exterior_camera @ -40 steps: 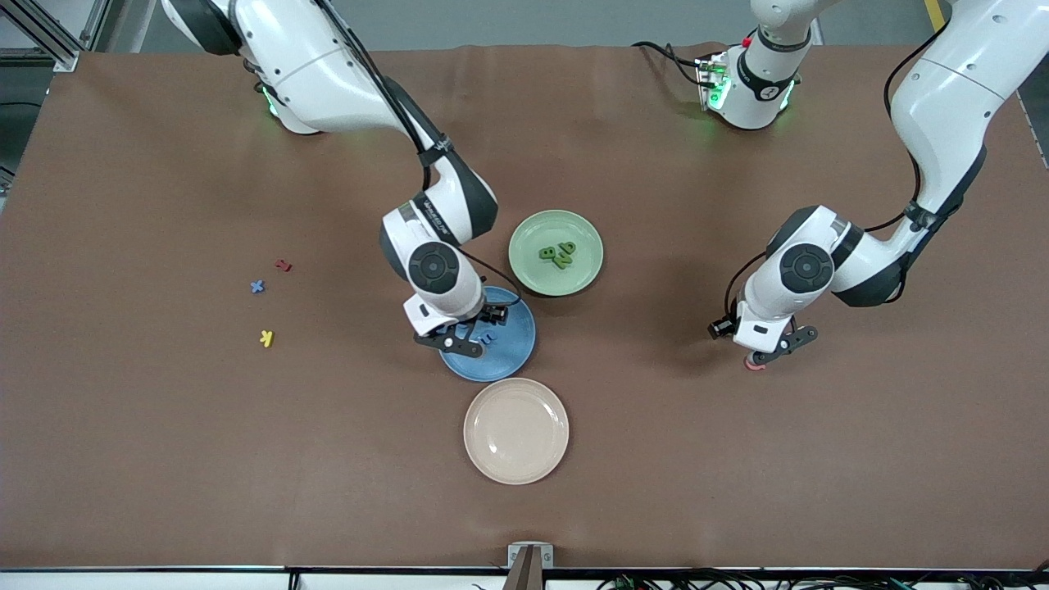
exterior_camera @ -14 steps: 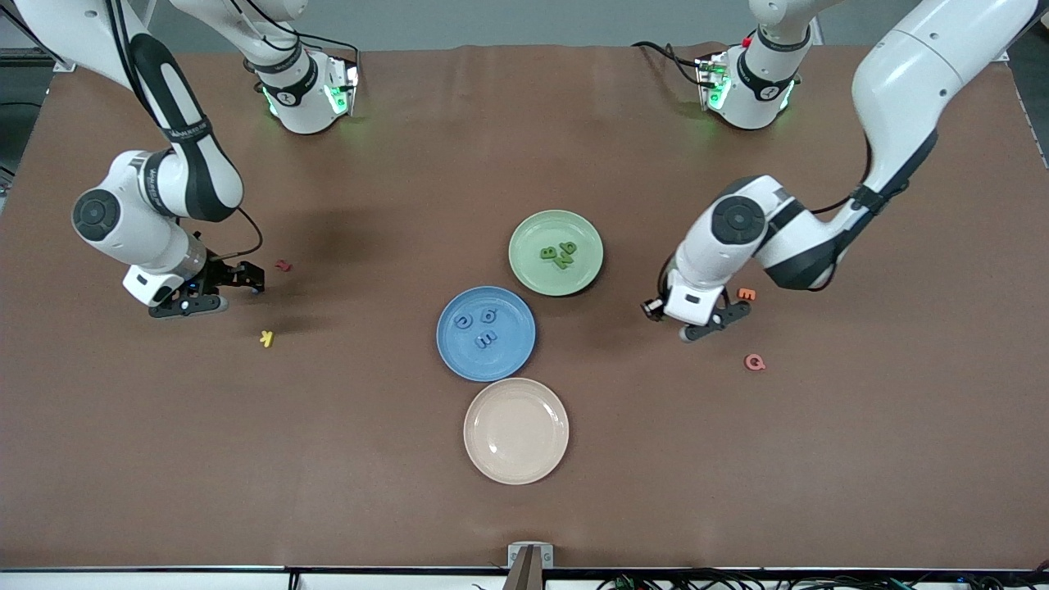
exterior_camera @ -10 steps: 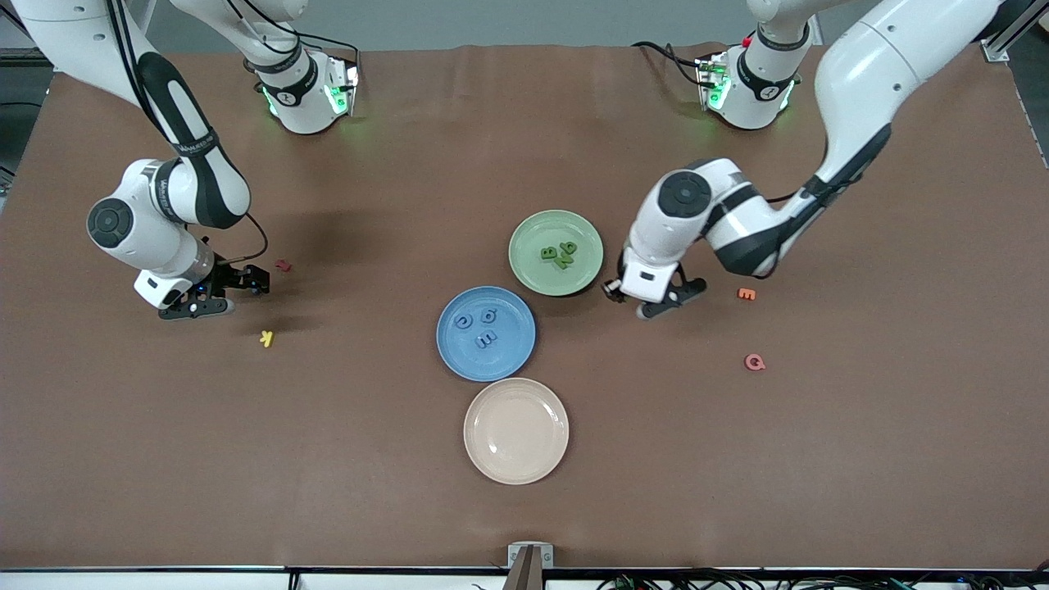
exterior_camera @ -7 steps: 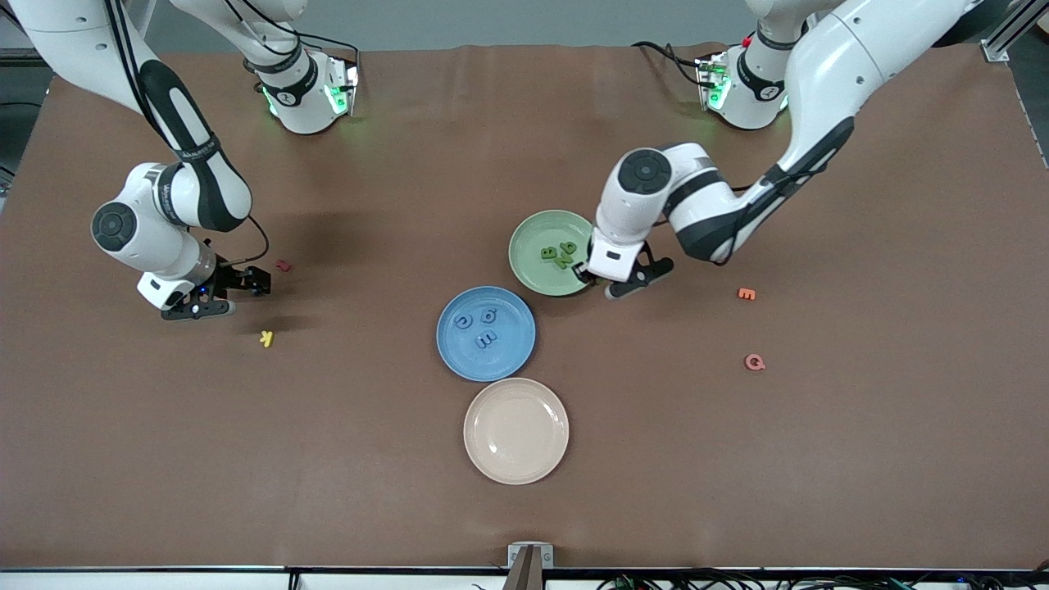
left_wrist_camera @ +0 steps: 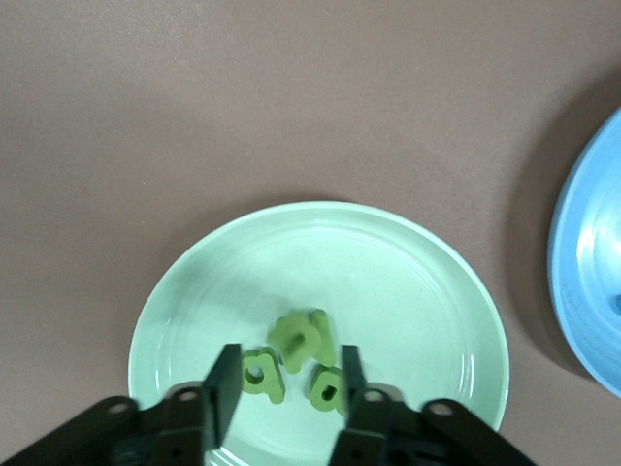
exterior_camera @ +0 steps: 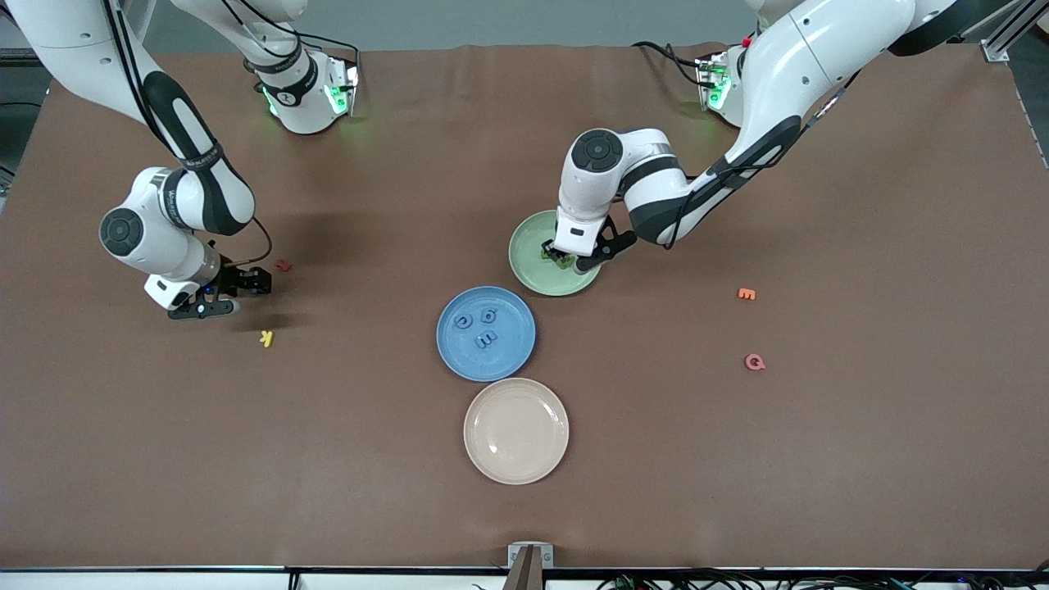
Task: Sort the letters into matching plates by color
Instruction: 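Place the green u on the green plate while the right gripper grasps the x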
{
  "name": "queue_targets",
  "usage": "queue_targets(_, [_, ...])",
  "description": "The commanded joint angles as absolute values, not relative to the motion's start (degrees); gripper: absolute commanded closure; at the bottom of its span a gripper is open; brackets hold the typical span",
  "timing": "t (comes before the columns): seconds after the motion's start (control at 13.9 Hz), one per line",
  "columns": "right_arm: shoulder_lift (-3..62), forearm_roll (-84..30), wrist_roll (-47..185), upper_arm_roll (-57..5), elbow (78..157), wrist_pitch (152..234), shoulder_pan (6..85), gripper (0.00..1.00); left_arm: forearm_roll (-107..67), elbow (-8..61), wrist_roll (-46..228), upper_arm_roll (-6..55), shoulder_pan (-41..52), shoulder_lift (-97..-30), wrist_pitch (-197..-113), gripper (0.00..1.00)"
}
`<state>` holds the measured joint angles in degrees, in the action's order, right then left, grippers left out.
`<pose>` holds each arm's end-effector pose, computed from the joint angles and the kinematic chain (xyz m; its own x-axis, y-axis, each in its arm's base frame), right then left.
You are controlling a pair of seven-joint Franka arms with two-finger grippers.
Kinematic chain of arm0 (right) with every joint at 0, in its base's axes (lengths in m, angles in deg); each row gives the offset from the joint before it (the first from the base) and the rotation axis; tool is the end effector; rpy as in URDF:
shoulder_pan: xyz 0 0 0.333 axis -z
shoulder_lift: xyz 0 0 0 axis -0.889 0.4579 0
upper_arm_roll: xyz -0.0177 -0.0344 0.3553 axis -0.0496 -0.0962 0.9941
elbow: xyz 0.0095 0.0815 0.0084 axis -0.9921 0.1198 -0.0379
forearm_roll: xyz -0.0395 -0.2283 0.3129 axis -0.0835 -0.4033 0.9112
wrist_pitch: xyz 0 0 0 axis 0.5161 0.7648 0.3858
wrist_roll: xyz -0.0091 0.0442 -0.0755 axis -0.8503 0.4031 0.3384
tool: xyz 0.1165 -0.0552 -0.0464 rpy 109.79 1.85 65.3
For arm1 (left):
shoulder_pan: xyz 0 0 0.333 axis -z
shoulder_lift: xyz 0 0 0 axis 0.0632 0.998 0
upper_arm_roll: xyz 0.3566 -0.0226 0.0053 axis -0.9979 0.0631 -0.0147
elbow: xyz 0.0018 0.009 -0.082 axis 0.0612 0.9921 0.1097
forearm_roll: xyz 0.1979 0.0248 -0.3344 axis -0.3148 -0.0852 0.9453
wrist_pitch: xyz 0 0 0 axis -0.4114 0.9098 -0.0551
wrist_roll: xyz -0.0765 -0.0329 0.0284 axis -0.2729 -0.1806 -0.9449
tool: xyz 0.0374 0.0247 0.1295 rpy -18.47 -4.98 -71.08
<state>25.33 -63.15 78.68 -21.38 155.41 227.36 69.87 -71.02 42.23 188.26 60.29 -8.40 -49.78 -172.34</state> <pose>0.4921 -0.0698 0.1835 0.9891 0.1039 -0.1044 0.1013 -0.9944 -0.0301 0.4364 -0.4324 0.2377 0.8572 0.5138 -0.0352 0.5150 -0.8560 0.0448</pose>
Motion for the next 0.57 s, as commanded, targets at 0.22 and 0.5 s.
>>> queue_targets(0.22, [24.67, -63.51, 78.87, -20.74, 157.71, 228.39, 70.74, 0.41, -72.36, 34.40, 184.70, 59.30, -10.30, -50.66, -164.76, 0.00])
queue_targets(0.5, [24.76, -63.51, 78.87, -20.74, 157.80, 228.39, 70.75, 0.53, -72.27, 28.76, 175.37, 57.63, -12.40, -50.84, -158.84, 0.00])
